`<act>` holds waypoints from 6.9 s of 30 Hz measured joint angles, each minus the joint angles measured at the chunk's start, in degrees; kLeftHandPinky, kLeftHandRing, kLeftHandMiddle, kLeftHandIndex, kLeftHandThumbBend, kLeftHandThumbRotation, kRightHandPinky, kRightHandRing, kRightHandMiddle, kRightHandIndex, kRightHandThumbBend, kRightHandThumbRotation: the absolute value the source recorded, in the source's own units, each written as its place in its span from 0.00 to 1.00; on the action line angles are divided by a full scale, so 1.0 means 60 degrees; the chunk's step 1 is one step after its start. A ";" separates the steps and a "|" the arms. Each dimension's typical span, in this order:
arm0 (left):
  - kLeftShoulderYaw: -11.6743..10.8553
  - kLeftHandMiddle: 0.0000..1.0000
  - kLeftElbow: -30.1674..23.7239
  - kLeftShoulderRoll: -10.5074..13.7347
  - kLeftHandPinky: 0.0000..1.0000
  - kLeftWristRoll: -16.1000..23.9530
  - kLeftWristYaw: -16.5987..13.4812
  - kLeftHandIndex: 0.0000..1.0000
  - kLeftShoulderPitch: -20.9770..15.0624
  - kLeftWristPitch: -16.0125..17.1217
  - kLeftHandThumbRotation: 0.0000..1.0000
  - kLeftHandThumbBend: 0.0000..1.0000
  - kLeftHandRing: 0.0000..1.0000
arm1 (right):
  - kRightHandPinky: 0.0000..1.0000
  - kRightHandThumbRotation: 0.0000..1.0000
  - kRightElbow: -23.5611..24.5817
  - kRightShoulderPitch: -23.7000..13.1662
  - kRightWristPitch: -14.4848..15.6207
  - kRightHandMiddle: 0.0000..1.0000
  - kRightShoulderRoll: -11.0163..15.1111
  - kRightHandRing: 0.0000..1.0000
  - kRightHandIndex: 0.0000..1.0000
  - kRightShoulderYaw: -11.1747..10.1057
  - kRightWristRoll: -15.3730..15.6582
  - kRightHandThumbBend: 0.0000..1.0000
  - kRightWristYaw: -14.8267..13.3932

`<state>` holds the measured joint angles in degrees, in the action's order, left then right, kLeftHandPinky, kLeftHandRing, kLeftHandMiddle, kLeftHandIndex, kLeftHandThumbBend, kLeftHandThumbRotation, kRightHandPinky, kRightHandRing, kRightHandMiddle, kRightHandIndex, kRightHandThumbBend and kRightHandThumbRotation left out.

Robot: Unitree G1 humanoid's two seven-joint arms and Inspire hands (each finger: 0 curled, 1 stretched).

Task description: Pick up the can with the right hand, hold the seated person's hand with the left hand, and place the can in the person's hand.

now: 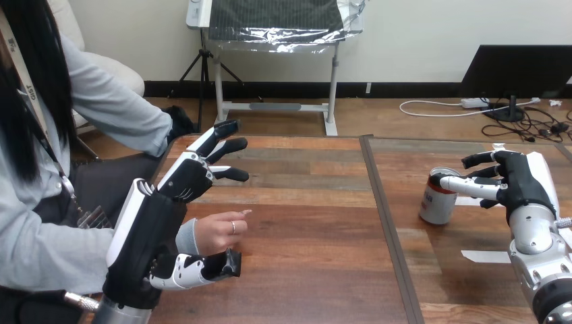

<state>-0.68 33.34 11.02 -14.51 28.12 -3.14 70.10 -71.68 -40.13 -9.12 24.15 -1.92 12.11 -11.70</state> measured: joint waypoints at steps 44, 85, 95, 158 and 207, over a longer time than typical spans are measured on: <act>0.0002 0.92 0.0024 -0.0008 0.67 -0.0143 0.0192 0.89 -0.0003 -0.0031 0.67 1.00 0.86 | 0.43 0.19 0.2910 0.1980 0.0024 0.57 0.0127 0.50 0.60 -0.0438 -0.0497 1.00 0.0198; -0.0001 0.92 0.0118 -0.0013 0.68 -0.0159 0.0272 0.89 -0.0075 0.0027 0.68 1.00 0.87 | 0.57 0.27 0.4636 0.2858 -0.0159 0.69 0.0192 0.66 0.72 -0.0520 0.0105 1.00 -0.0096; 0.0008 0.92 0.0117 -0.0014 0.68 -0.0183 0.0301 0.90 -0.0075 -0.0022 0.67 1.00 0.87 | 0.67 0.32 0.3851 0.2523 -0.0937 0.79 0.0252 0.76 0.81 -0.0450 0.0410 1.00 -0.0198; 0.0010 0.93 0.0070 -0.0037 0.69 -0.0121 0.0191 0.90 -0.0010 -0.0014 0.67 1.00 0.88 | 0.83 0.40 -0.0411 -0.0800 -0.1079 0.91 0.0427 0.96 0.91 0.1132 0.1546 1.00 0.0186; 0.0043 0.93 -0.0422 -0.0008 0.70 -0.0148 0.0210 0.90 0.0346 -0.0187 0.65 1.00 0.88 | 0.65 0.44 -0.0900 -0.0869 0.0112 0.82 0.0087 0.79 0.90 0.1769 0.1848 1.00 0.0690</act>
<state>-0.43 30.81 10.97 -15.40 29.38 -1.07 68.97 -77.08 -45.34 -8.45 24.67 8.69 23.19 -7.57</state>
